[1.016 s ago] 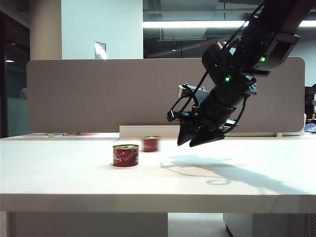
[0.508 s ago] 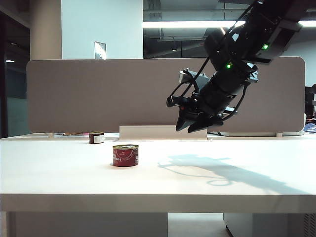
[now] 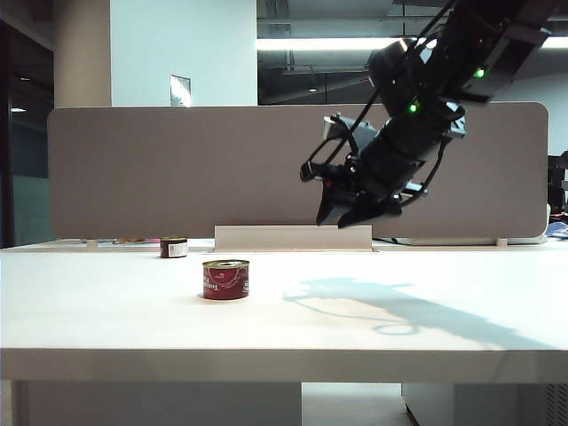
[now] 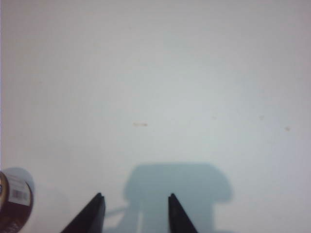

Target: Stack a can of tomatoes on the right onto the can of tomatoes on the left.

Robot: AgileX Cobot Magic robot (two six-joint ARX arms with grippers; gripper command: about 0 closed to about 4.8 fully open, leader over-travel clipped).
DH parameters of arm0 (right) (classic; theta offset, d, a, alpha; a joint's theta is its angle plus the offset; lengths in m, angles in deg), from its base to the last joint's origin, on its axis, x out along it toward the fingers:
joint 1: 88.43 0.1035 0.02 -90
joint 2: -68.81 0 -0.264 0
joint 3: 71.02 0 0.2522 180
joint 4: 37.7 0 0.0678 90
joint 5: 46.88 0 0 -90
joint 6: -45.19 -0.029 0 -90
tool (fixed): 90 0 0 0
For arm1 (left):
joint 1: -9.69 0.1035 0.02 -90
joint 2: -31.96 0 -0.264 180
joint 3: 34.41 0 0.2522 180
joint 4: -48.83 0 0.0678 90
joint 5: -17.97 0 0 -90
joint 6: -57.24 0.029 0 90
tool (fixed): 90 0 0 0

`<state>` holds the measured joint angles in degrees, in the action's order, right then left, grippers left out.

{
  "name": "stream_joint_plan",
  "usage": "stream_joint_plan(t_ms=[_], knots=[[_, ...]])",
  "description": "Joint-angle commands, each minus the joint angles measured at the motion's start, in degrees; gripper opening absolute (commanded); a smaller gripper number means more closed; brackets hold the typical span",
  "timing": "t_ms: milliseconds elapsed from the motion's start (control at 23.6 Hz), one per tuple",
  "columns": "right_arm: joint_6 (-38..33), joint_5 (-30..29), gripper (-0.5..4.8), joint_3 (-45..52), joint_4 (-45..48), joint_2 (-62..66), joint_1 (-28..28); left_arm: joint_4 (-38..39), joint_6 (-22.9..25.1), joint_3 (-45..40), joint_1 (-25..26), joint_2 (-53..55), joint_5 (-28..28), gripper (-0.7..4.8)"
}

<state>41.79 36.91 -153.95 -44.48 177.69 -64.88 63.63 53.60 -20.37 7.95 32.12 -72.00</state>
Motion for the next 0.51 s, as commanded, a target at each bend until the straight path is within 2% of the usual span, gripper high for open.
stream_joint_plan(t_ms=[42, 169, 254, 508], knots=[[0.0, 0.02, 1.3, -0.24, -0.24, -2.16, 0.0, -0.92, 0.2, 0.26, 0.07, 0.07, -0.13, -0.06], [0.0, 0.11, 0.36, -0.22, -1.68, -3.54, -0.04, -0.85, 0.2, 0.26, 0.07, 0.07, -0.13, -0.06], [0.0, 0.11, 0.05, -0.22, -2.54, -4.55, -0.11, -0.72, 0.2, 0.26, 0.07, 0.07, -0.13, -0.06], [0.04, 0.92, -0.04, -0.02, -7.21, -10.99, -0.66, -0.5, 0.2, 0.26, 0.07, 0.07, -0.13, -0.06]])
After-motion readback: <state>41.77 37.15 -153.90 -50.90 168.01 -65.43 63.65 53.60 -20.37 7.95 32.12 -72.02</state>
